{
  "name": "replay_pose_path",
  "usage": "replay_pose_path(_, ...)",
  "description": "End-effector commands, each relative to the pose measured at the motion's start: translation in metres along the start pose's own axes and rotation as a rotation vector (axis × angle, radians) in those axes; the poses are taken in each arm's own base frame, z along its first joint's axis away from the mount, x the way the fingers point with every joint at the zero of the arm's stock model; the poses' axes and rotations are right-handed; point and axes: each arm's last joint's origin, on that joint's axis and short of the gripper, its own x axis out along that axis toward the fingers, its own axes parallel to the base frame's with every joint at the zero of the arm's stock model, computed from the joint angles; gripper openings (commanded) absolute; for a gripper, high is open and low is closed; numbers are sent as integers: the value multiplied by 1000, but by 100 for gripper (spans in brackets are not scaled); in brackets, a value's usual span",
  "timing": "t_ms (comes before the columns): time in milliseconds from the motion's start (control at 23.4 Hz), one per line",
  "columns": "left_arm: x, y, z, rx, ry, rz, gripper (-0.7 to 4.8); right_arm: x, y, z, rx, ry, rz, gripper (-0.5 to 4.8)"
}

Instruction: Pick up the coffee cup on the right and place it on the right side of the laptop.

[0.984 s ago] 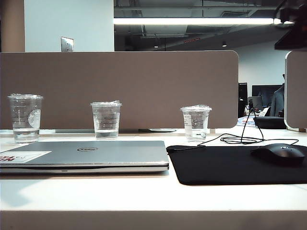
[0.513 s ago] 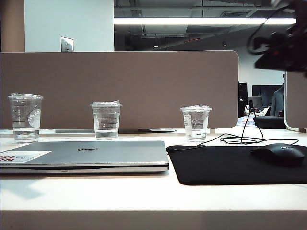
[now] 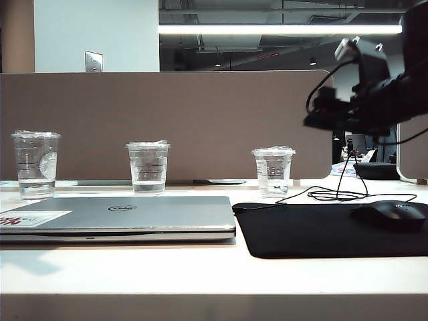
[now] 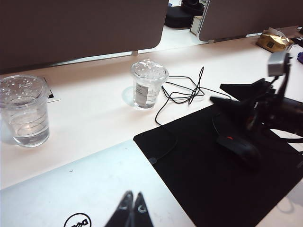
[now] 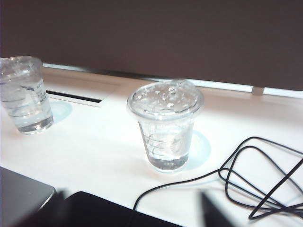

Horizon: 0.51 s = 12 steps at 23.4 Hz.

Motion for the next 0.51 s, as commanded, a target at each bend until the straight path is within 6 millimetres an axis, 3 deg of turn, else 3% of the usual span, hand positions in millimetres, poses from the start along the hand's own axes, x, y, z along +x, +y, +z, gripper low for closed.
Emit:
replay_pose_path(43,-1,-1,3,7,-14,-6,-6,12,0,-2,1,-11,11,479)
replay_pose_path(428,-1,-1,3,7,-12,-25,-6,67,-5,-25,6,23,29,479)
replay_pose_path(513,-1,-1,3,7,-12,-25,-6,88,-9,-30,5,15,31,479)
